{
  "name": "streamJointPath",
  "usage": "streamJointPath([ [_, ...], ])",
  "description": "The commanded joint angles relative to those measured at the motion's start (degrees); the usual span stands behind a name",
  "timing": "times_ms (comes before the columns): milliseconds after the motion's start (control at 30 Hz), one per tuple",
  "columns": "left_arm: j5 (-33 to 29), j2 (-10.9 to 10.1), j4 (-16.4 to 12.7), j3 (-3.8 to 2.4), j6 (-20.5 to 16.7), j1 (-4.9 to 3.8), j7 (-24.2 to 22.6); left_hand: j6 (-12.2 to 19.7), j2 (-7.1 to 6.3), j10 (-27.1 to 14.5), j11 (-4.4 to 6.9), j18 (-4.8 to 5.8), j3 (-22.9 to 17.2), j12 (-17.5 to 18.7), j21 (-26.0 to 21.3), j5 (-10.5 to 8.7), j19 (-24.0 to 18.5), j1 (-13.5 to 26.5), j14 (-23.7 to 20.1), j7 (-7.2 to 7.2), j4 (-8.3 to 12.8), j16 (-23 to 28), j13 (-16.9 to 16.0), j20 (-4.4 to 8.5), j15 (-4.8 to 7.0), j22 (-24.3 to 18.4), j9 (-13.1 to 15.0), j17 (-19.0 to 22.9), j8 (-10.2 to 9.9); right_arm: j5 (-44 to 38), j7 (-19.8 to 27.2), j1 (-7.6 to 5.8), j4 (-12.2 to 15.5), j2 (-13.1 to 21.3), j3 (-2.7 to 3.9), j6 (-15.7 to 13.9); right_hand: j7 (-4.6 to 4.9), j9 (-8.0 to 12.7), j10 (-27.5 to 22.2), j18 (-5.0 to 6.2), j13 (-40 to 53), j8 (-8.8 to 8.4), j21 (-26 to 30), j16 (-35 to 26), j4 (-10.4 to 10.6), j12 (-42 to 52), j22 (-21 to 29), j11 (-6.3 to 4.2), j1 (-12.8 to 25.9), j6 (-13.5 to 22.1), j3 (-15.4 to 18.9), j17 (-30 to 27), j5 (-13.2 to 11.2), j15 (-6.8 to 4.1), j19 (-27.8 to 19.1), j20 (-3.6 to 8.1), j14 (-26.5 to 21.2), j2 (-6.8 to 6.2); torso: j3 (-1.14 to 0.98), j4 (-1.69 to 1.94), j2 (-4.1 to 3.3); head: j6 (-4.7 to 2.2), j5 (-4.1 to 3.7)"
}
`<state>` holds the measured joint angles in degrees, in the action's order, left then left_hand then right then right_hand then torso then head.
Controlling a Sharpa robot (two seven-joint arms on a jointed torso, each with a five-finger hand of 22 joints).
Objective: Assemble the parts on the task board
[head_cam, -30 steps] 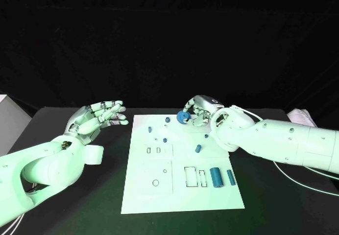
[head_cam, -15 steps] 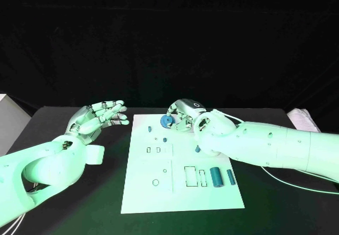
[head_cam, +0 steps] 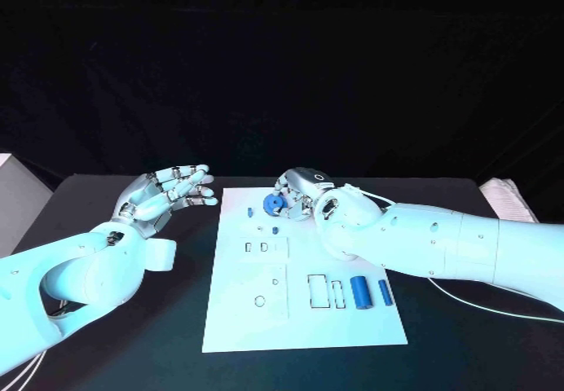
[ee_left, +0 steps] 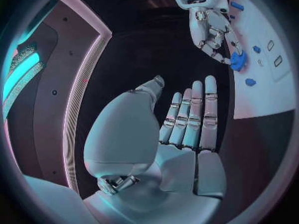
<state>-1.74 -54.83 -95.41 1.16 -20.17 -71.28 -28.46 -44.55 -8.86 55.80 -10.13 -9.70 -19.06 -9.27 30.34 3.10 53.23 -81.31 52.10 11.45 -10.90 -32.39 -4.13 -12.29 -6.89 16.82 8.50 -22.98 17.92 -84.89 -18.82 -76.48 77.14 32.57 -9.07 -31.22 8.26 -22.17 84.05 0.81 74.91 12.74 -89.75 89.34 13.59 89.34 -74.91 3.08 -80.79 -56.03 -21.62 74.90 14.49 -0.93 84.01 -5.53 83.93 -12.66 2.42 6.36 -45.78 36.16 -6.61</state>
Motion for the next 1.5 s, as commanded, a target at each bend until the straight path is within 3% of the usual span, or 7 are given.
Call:
streamJointPath([
  [33, -0.07, 0.08, -0.05, -0.04, 1.20, -0.09, -0.24, 0.30, 0.17, -0.35, -0.12, -0.49, -0.13, -0.17, 0.18, -0.20, -0.39, 0.20, -0.39, 2.06, 0.08, -0.16, 0.06, 0.12, -0.12, 0.05, 0.05, -0.09, 0.32, -1.30, -0.92, 0.06, -0.27, -0.26, -0.01, 1.46, -0.86, -0.62, 5.58, -0.81, 14.63, 0.09, -0.25, 0.35, -0.09, 0.17, -15.09, -0.28, -0.16, -1.18, -0.37, 14.07, -0.11, -0.24, 5.99, 0.38, 5.85, 0.61, 0.01, 0.09, -0.01, 0.22, 0.05],
  [867, -0.07, 0.07, -0.01, -0.04, 1.35, -0.09, -0.03, 0.30, 0.17, -0.35, -0.12, -0.49, -0.13, -0.17, 0.18, -0.20, -0.39, 0.20, -0.39, 2.06, 0.08, -0.16, 0.06, 0.12, -0.12, 0.05, 0.05, -0.09, 0.32, -2.85, -1.57, 0.33, -2.94, -1.88, -0.19, 3.10, -0.57, -0.56, 5.25, -0.81, 14.22, -0.42, -0.25, 0.28, -0.18, -0.28, -15.09, -0.05, 0.83, -0.58, -0.88, 13.82, -0.62, -0.05, 5.99, 0.28, 5.79, 0.11, 0.00, 0.03, 0.09, 0.44, 0.59],
  [1100, -0.07, 0.08, 0.00, -0.04, 1.32, -0.09, 0.22, 0.36, 0.18, -0.42, -0.13, -0.49, -0.11, -0.18, 0.35, -0.20, -0.48, 0.26, -0.47, 2.06, 0.09, -0.29, 0.07, 0.11, -0.12, 0.15, 0.05, -0.13, 0.32, -1.93, -0.70, 0.43, -3.21, -2.34, -0.21, 3.32, 0.17, -0.34, 4.64, -0.81, 13.52, -1.73, -0.25, 0.20, 0.92, -1.09, -15.09, 0.64, 4.14, 1.00, -0.09, 13.59, -1.76, 0.59, 5.99, -0.24, 5.74, -0.95, 0.02, 0.00, 0.08, 0.53, 0.56],
  [1500, -0.07, 0.16, 0.18, -0.04, 1.40, -0.09, 0.52, 0.41, 0.16, -0.47, -0.14, -0.49, -0.10, -0.16, 0.39, -0.20, -0.51, 0.27, -0.50, 2.06, 0.10, -0.32, 0.08, 0.11, -0.13, 0.18, 0.04, -0.14, 0.30, -1.78, -1.25, 0.47, -3.81, -2.58, -0.24, 3.19, 0.21, -0.35, 4.43, -0.79, 13.28, -1.91, -0.18, 0.16, 1.30, -1.37, -15.00, 0.69, 4.85, 1.13, 0.18, 13.45, -1.73, 0.70, 5.91, -0.37, 5.71, -0.84, 0.00, 0.02, 0.07, 0.55, 0.21],
])
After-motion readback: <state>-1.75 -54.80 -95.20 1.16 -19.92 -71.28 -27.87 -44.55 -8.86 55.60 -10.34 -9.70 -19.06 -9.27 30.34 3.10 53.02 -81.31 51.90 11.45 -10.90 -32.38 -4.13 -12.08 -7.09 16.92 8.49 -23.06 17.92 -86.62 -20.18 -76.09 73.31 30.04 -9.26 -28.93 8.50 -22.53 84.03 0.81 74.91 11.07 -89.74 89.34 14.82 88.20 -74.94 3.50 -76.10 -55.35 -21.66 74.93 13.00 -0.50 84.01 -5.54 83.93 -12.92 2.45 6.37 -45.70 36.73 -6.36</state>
